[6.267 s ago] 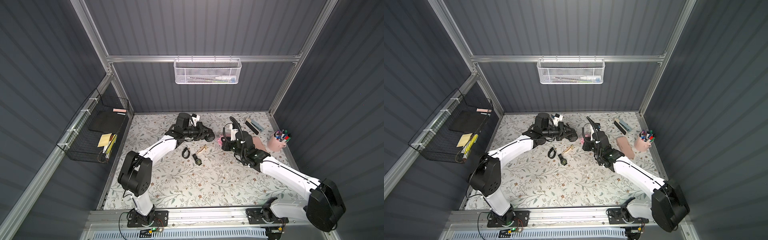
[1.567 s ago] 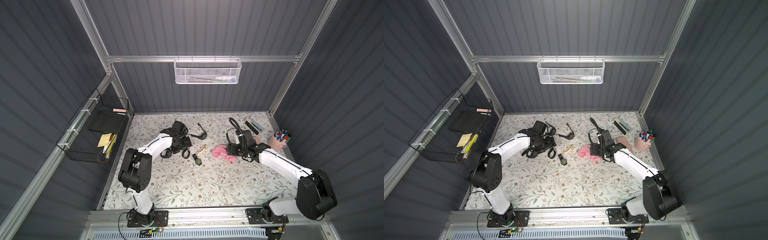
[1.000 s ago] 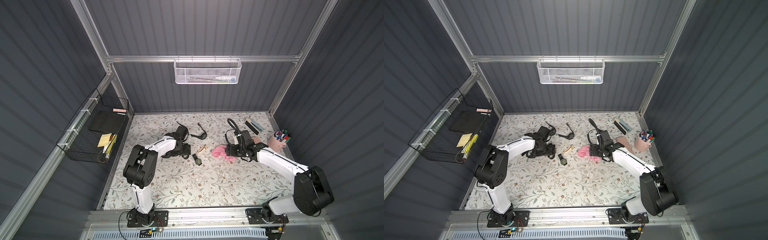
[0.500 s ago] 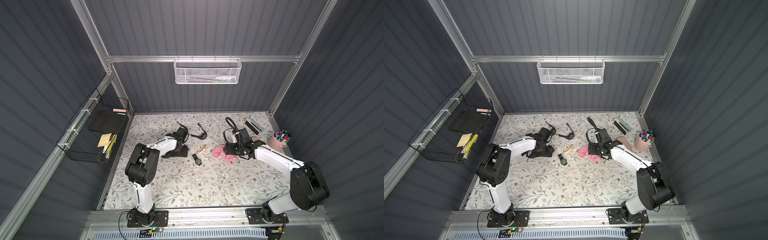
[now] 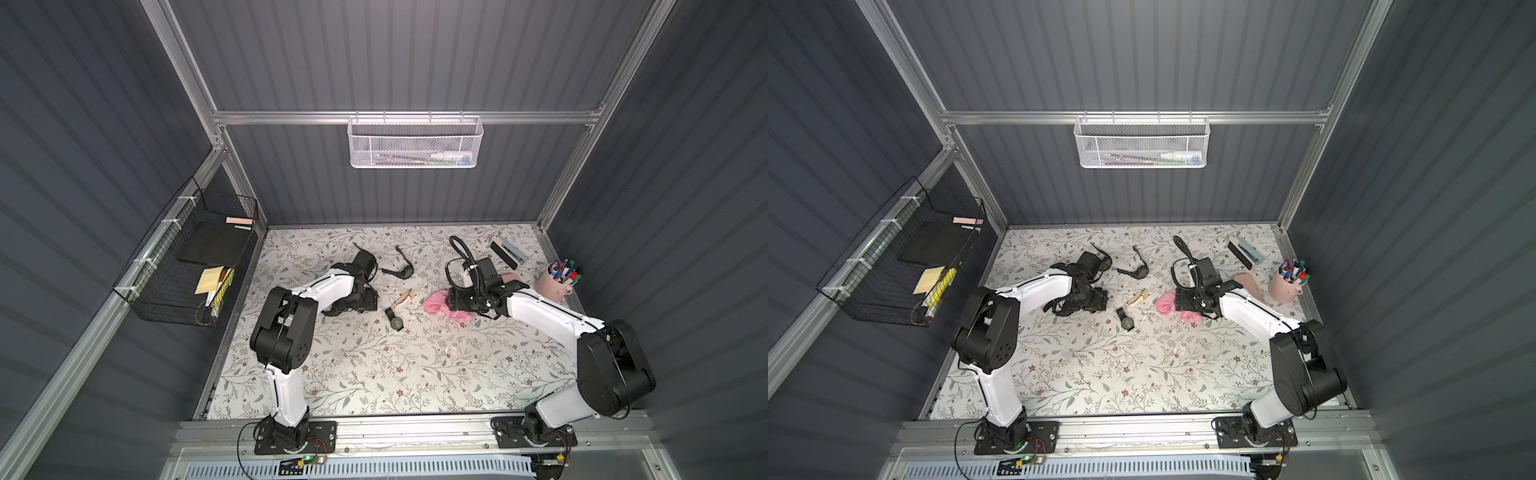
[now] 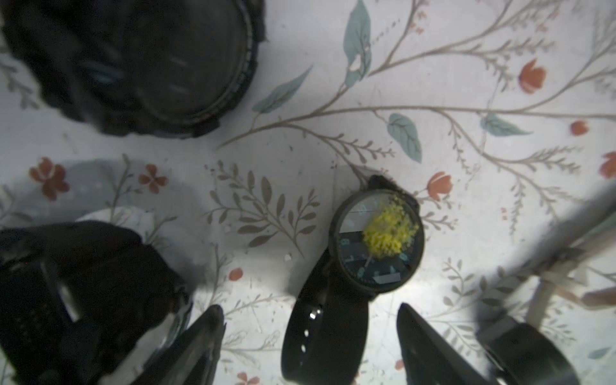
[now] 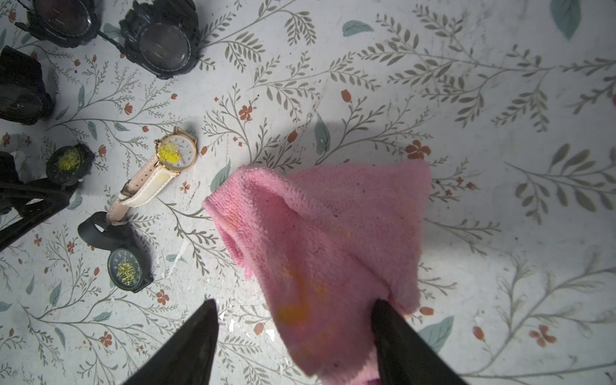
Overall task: Wipe the watch dial
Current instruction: Pick up the watch at the center of the board.
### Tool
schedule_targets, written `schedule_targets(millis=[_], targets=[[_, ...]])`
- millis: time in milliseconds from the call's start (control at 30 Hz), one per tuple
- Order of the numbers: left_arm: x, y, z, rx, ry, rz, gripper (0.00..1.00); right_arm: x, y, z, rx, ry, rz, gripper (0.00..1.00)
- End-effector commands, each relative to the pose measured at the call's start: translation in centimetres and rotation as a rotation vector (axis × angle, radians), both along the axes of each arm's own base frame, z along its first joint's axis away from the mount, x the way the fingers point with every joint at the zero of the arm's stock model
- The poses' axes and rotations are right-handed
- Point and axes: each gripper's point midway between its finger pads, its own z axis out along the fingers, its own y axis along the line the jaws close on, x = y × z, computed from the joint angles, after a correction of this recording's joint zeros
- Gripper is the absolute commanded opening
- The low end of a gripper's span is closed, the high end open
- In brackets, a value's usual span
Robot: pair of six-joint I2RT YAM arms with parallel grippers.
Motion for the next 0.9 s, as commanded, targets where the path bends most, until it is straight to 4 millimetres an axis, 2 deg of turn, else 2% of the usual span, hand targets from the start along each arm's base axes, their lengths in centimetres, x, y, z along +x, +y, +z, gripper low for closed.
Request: schedule_targets(millis=[0, 133, 233, 367, 500, 867], targets=[[-0.6, 0.2, 2.3, -0.046, -0.034, 0.12, 0.85, 0.6, 0.3, 0.7, 0.007, -0.008, 0.018, 0.74], [-0.5, -0.2, 4.0, -0.146, -0.083, 0.274, 0.86, 0.7, 0.5, 0.7, 0.008, -0.006, 0.027, 0.74], [-0.8, -0.8, 4.2, -0.239, -0.084, 0.386, 0.85, 0.8, 0.8, 0.7, 0.015, -0.001, 0.039, 0.74], [-1.3, -1.0, 3.4, -0.305, -0.055, 0.511, 0.84, 0.9, 1.0, 0.7, 0.017, 0.0, 0.05, 0.74], [-1.7, -1.1, 2.8, -0.339, -0.04, 0.598, 0.78, 1.0, 1.0, 0.6, 0.009, 0.005, 0.056, 0.74], [-1.5, -0.7, 1.2, -0.334, -0.049, 0.644, 0.64, 1.1, 0.8, 0.8, -0.011, 0.0, 0.069, 0.74]])
